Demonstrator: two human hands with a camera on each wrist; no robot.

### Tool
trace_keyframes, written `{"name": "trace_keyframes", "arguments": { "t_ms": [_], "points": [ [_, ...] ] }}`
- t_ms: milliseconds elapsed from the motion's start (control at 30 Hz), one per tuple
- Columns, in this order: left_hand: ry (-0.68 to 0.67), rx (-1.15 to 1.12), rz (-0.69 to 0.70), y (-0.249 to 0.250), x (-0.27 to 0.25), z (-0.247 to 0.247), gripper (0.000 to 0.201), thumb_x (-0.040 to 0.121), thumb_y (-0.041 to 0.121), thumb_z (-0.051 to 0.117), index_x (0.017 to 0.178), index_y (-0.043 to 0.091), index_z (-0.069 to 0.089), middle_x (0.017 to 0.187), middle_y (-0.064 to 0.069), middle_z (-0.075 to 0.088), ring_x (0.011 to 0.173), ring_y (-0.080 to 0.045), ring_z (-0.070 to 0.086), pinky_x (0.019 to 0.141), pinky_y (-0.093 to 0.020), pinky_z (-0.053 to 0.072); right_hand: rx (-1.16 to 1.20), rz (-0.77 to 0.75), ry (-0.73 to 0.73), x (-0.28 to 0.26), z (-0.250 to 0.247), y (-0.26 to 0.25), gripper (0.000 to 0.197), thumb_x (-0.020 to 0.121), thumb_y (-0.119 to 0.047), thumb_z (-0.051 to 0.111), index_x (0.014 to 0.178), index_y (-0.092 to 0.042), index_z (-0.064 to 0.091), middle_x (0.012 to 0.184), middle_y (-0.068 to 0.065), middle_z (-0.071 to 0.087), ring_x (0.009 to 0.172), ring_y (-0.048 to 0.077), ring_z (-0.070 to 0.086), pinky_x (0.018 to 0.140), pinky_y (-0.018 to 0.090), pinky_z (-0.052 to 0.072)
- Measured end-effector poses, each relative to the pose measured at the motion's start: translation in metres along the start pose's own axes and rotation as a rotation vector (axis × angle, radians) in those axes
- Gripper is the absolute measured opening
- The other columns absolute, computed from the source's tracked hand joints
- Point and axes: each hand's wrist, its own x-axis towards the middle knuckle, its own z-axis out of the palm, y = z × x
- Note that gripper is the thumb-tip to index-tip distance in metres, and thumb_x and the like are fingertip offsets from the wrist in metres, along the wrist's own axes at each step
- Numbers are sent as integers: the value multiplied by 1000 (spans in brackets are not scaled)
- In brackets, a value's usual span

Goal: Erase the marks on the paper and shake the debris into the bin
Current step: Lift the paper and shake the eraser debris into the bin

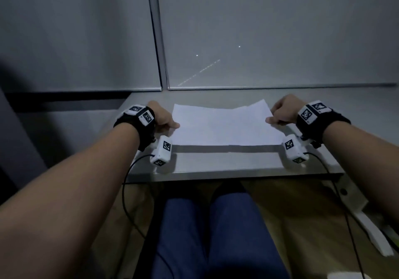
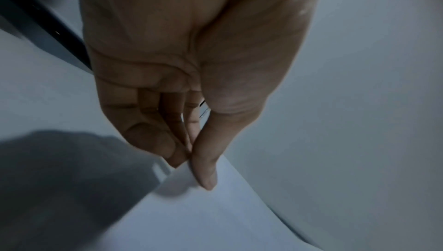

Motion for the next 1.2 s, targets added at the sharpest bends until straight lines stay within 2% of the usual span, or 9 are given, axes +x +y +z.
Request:
{"name": "trace_keyframes", "arguments": {
  "t_ms": [133,300,400,467,533,600,700,933,1200],
  "points": [
    [36,59,-21,-17,13,5,37,68,21,101,69,2,70,74,-16,72,61,-28,65,68,-39,56,-110,-23,-60,10,14,-10,28,79,-14,92,96,2,76,74,13,75,67,23,66,77,35,58],
    [61,159,-13,-20,15,10,52,68,19,102,108,-4,77,107,-20,79,103,-36,77,94,-52,62,-309,-20,-164,10,22,-11,52,73,-18,92,112,9,73,71,9,63,67,18,54,70,30,45],
    [27,117,-28,-20,17,8,44,69,5,99,107,-4,76,100,-22,79,88,-34,75,91,-56,62,-448,-48,-175,8,24,-13,63,73,-30,89,122,4,70,88,12,77,81,26,73,76,33,59],
    [45,135,11,-16,21,4,44,72,7,98,110,2,77,86,-16,77,75,-28,69,80,-45,64,-441,-72,-150,8,21,-18,73,77,-39,87,135,-3,60,104,8,77,98,27,74,87,31,56],
    [50,155,79,-8,21,1,48,74,20,98,116,11,77,80,-8,71,69,-24,62,71,-31,55,-362,-96,-192,10,19,-24,76,74,-47,91,135,-13,62,102,-2,72,88,21,72,89,34,58],
    [-34,232,109,-1,21,1,64,74,40,97,131,21,73,115,-9,74,97,-28,66,84,-33,54,-348,-129,-280,8,18,-26,81,62,-57,96,130,-24,67,111,-9,71,87,17,73,94,42,60],
    [-150,436,96,1,22,7,93,68,60,94,150,36,59,160,-5,51,140,-33,52,106,-40,45,-389,-142,-350,-1,23,-25,90,57,-62,96,135,-30,65,133,-12,66,98,15,69,99,41,52],
    [-132,568,77,-5,33,9,101,65,69,91,154,37,54,162,2,49,145,-29,49,115,-42,40,-375,-158,-297,-1,30,-28,88,67,-56,94,144,-28,62,149,-11,60,130,21,59,94,33,37],
    [-128,552,66,-9,41,7,102,68,69,89,156,37,52,163,1,48,146,-29,48,117,-42,39,-369,-167,-302,4,32,-29,88,69,-55,93,145,-26,61,155,-6,55,136,24,56,98,34,39]
  ]
}}
